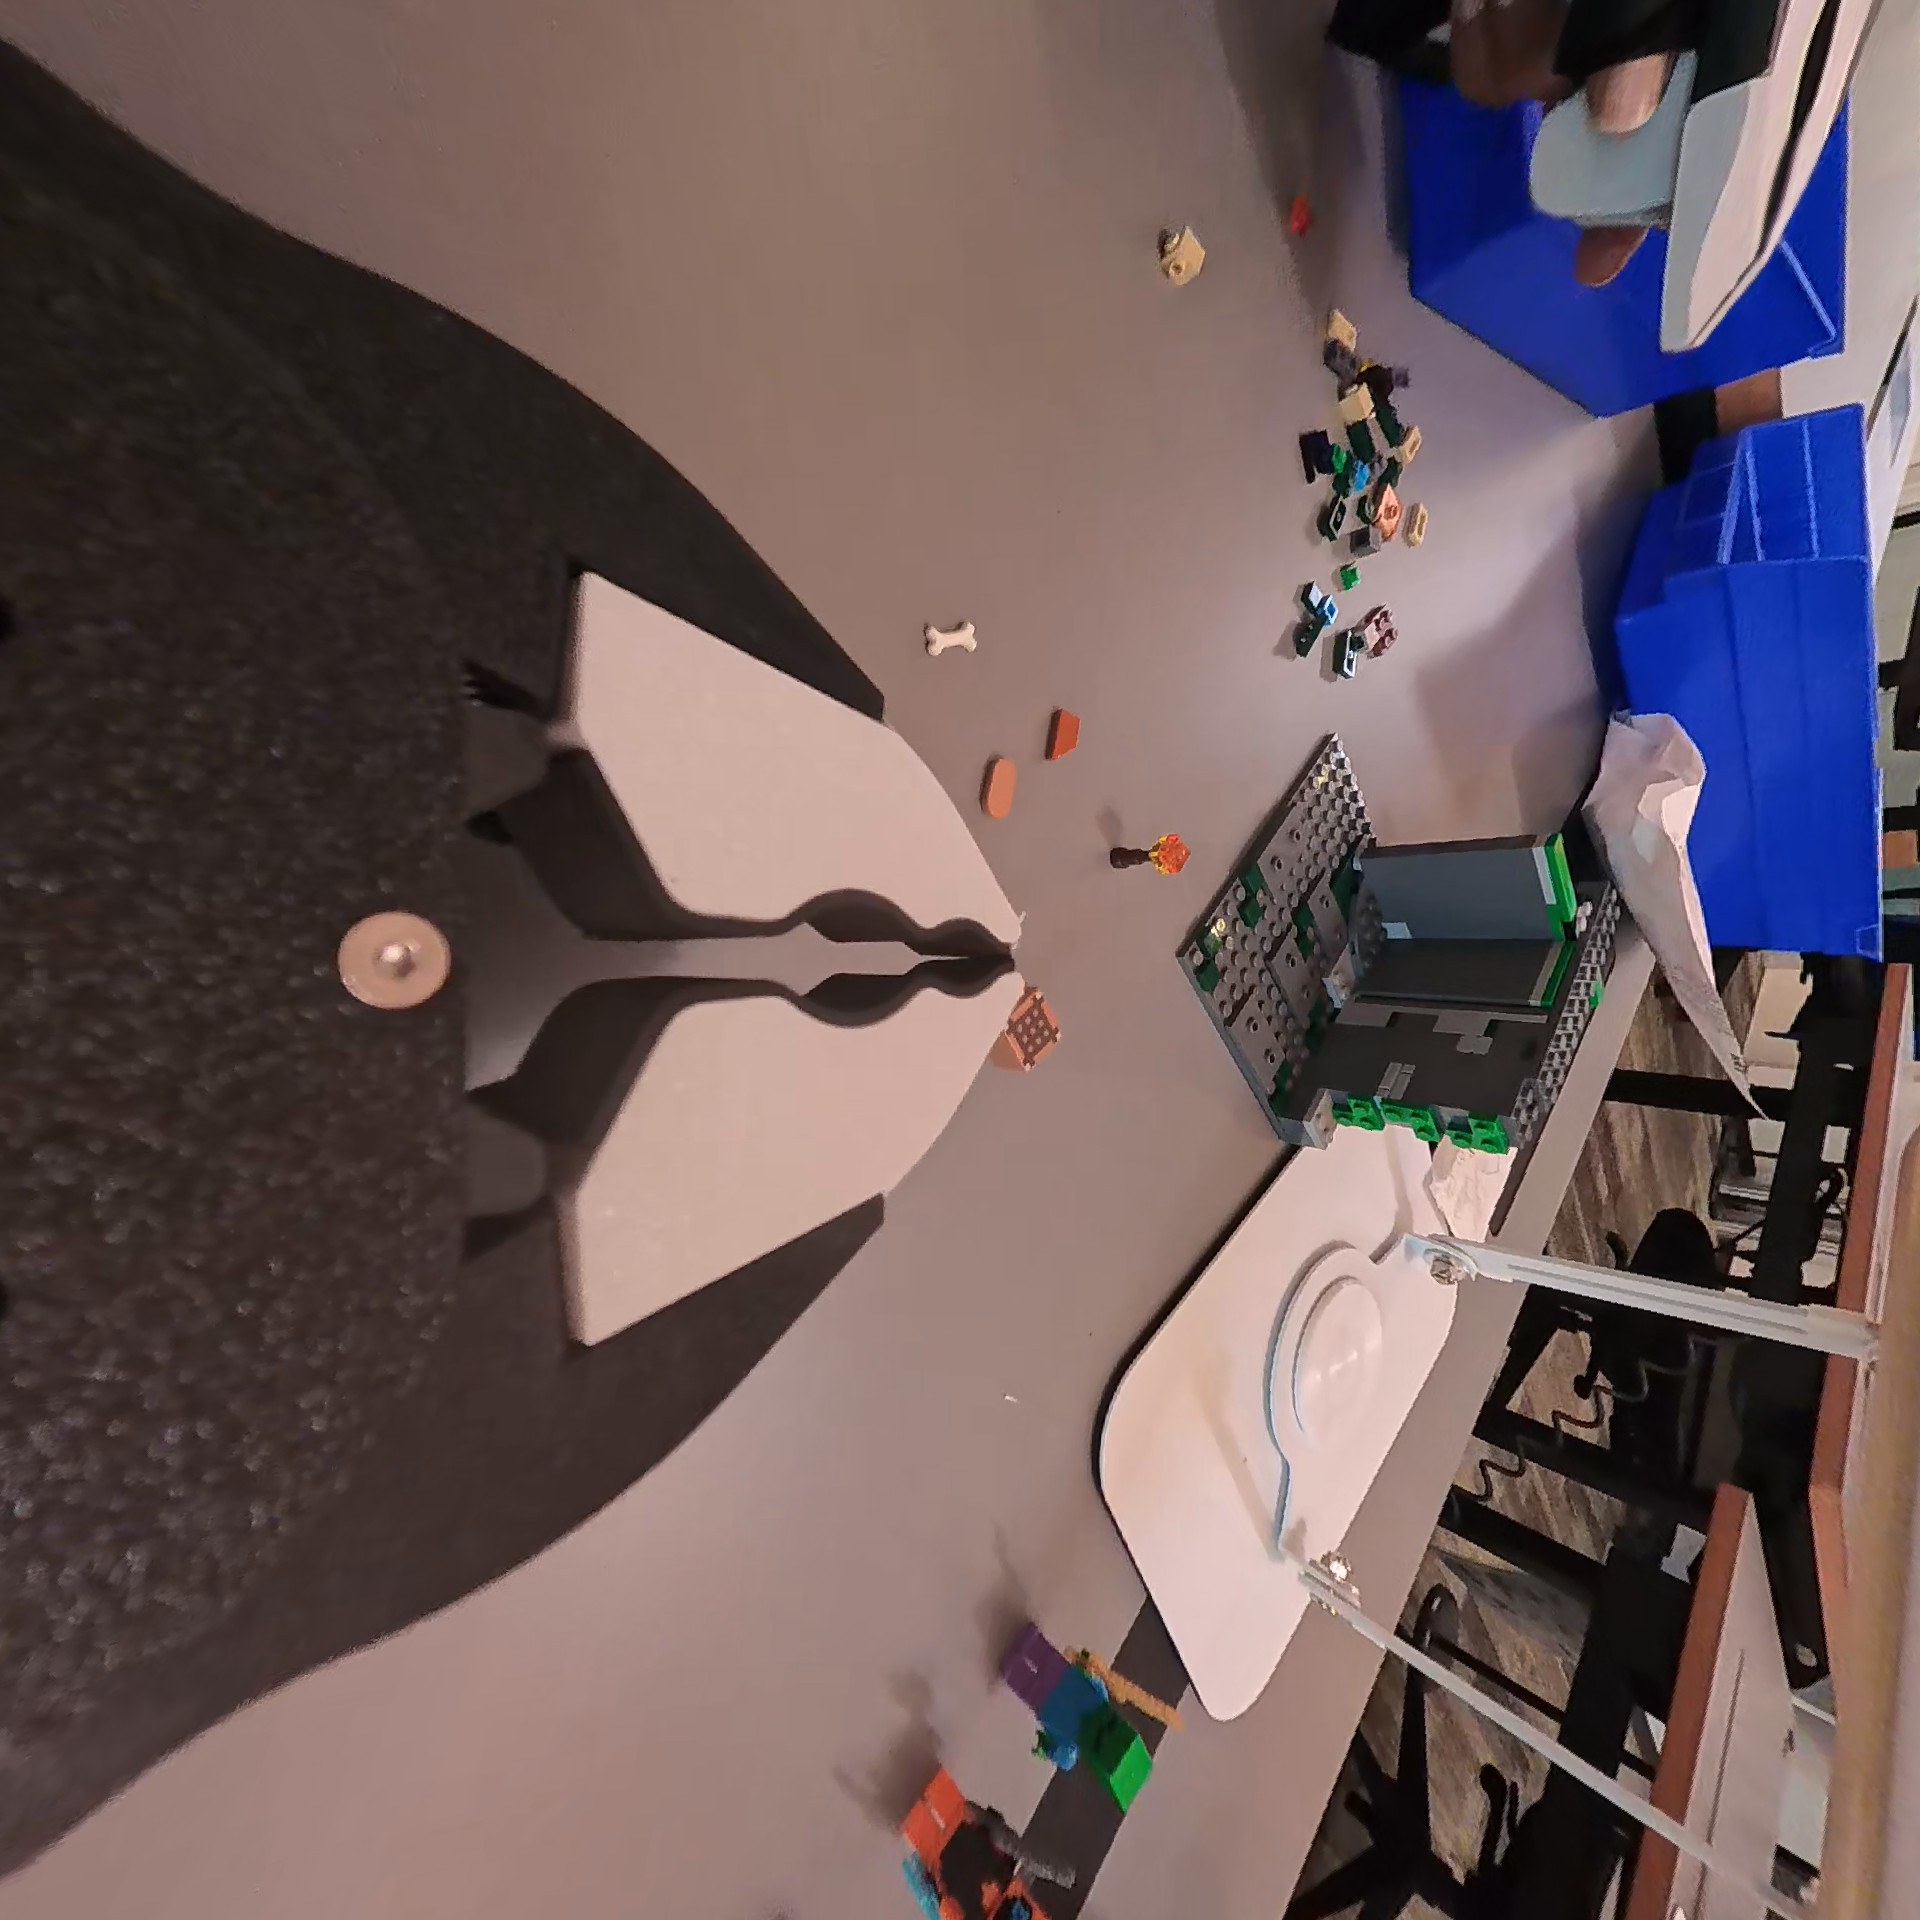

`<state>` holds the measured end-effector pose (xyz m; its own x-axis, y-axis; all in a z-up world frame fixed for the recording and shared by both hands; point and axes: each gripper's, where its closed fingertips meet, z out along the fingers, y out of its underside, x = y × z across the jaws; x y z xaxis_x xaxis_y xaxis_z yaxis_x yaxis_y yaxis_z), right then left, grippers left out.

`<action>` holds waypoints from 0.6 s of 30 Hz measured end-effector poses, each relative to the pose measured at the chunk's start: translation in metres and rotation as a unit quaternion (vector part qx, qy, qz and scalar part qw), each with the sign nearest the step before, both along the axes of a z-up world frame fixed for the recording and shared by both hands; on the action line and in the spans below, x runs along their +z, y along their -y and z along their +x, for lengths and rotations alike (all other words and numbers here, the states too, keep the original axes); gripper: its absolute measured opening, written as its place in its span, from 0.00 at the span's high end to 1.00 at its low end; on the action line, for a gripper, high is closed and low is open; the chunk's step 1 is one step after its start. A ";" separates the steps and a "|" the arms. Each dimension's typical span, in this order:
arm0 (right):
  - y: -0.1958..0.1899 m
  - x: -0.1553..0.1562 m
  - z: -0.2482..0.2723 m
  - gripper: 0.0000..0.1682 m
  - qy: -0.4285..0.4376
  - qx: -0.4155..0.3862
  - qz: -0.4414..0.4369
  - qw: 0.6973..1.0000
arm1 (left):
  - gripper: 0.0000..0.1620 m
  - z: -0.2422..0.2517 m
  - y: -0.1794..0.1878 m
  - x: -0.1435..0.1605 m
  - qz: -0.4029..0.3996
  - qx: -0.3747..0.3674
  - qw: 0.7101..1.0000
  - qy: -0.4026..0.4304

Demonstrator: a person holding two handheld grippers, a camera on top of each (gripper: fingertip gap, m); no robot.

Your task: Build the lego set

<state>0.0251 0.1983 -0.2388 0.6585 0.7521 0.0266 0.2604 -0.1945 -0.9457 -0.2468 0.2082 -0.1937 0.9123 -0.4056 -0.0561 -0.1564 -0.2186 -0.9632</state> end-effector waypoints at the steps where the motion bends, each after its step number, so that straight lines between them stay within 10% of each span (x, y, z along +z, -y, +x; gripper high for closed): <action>1: 0.000 0.000 0.000 1.00 -0.001 0.001 -0.001 1.000 | 1.00 -0.005 0.001 -0.001 -0.011 0.002 1.000 -0.007; 11: 0.002 -0.001 -0.003 1.00 -0.010 0.008 -0.019 1.000 | 0.92 -0.022 0.019 0.000 -0.148 -0.105 0.971 -0.156; 18: 0.004 -0.003 -0.006 1.00 -0.010 0.017 -0.027 0.999 | 0.91 -0.027 0.006 -0.011 -0.265 -0.266 0.872 -0.313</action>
<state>0.0194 0.1939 -0.2417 0.6331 0.7736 -0.0283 0.2479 -0.2373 -0.9393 -0.2736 0.2020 -0.2050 0.4450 -0.8826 -0.1516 -0.8304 -0.3434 -0.4387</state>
